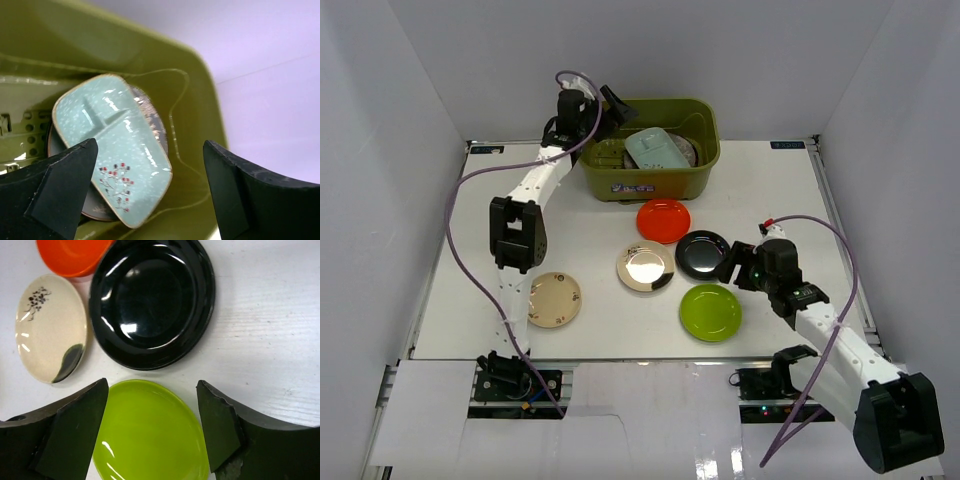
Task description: Place the plates into the plastic bin on the countertop
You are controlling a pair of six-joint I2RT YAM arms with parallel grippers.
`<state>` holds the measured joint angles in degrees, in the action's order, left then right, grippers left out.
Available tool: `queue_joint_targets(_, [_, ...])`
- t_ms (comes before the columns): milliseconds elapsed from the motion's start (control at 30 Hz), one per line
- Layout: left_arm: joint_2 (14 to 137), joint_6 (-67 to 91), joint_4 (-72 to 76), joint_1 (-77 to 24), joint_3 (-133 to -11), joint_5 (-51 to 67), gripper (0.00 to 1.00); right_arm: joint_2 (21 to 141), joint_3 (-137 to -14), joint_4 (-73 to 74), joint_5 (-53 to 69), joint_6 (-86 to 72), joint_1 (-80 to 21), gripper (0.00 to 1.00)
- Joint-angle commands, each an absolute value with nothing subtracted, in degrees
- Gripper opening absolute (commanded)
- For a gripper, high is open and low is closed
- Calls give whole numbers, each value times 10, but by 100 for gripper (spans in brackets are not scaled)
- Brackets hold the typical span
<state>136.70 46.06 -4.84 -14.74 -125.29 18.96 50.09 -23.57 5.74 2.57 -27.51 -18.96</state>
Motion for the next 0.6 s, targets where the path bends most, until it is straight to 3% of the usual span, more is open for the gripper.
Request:
queue_joint_targets(0, [1225,406,-46,-143,-1269,200,97,526,-221,18,10,-300,-169,78])
queue_joint_targets(167, [1064,353,-47,-144,-1116,158,96,598,-190,-109,90,-367,-122,75])
queue_joint_targets(267, [945,383,-71,-146,-951,119,93,648,-181,-175,113,-403,-111,63])
queue_joint_targets(433, [789,423,-47,-164,-640,108,82,751,-177,-264,111,-454,-98,53])
queue_joint_targets(533, [766,411,-69,-185,-535,111,80,789,-174,-320,103,-486,-91,37])
queue_joint_targets(567, [761,410,-76,-197,-514,110,80,802,-174,-324,97,-491,-90,25])
